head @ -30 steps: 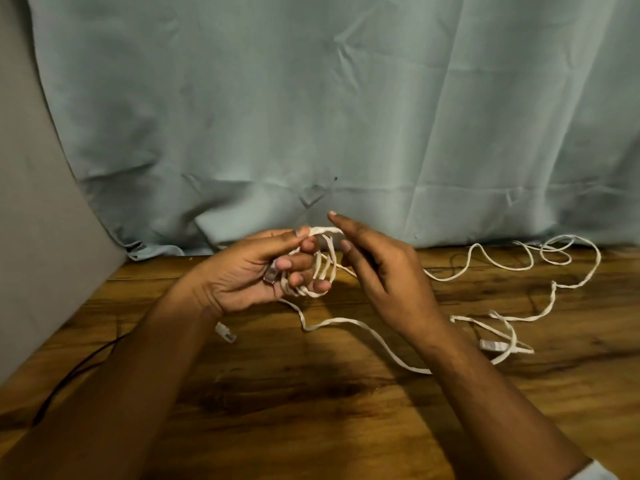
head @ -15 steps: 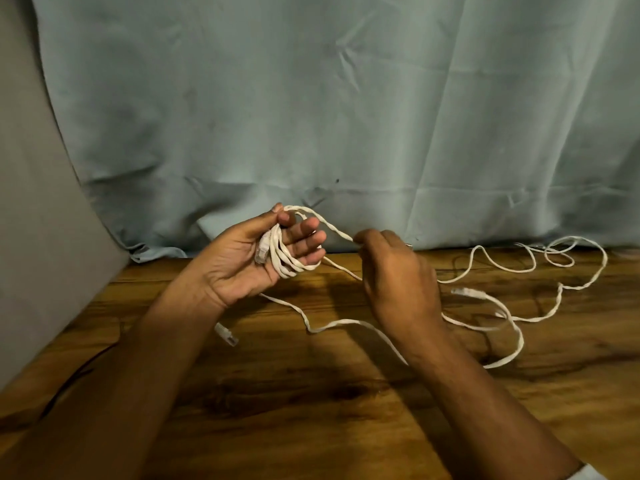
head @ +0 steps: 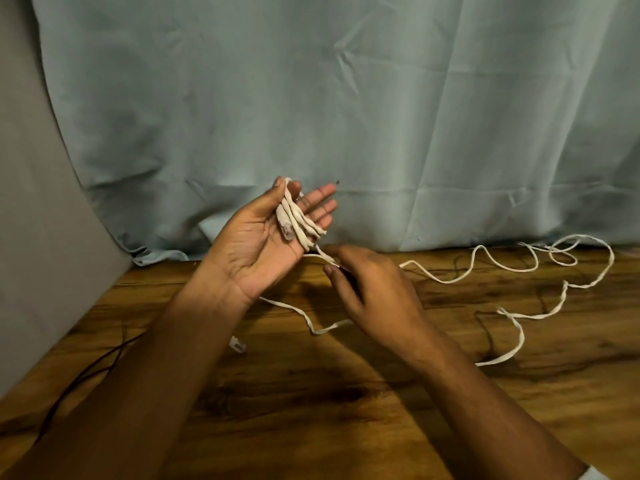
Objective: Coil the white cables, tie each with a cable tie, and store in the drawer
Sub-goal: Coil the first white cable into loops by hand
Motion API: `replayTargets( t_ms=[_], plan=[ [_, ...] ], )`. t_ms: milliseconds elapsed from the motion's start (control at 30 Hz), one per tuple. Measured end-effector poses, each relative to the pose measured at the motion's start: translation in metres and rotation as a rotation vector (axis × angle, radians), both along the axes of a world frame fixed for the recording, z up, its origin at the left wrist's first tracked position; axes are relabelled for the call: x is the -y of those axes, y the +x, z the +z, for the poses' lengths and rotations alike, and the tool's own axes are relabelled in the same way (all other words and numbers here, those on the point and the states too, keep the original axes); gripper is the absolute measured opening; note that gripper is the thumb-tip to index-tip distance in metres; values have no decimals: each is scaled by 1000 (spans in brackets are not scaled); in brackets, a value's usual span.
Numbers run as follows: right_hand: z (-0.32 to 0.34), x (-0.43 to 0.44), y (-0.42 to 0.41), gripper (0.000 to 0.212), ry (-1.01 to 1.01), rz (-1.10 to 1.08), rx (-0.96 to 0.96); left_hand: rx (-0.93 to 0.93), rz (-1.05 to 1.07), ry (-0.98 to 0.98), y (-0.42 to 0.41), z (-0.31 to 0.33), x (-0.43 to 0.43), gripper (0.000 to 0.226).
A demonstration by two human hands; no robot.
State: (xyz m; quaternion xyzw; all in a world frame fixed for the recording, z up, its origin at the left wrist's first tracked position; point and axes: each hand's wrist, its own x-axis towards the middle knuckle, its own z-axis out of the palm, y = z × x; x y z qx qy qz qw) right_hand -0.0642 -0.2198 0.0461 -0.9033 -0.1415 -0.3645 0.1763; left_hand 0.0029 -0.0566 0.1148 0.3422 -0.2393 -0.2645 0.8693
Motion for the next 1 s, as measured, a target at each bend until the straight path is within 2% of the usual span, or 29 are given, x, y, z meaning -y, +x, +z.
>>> replayTargets(
  t_ms=[133, 300, 400, 567, 667, 733, 833, 933, 1000],
  plan=[
    [5, 4, -3, 17, -50, -16, 55, 41, 201, 89, 8, -4, -1, 33],
    [8, 1, -7, 20, -231, -5, 43, 116, 339, 292, 2, -14, 7, 27],
    [7, 0, -7, 17, -243, 58, 49, 276, 374, 469, -3, -21, 9, 25],
    [6, 4, -7, 23, -243, 67, 83, 595, 312, 844, -8, -29, 10, 26],
    [4, 5, -6, 19, -254, 53, 87, 712, 281, 950, -8, -27, 6, 29],
    [4, 6, -5, 20, -224, 66, 74, 771, 261, 1005, -8, -26, 3, 33],
    [6, 8, -5, 19, -111, 137, 32, 741, 161, 1001, -8, -28, 2, 30],
    [11, 12, -6, 14, 85, 218, -102, 732, 124, 1033, -3, -31, 0, 26],
    [13, 20, -4, 12, 143, 225, -190, 735, 169, 1054, 4, -32, -4, 27]
  ],
)
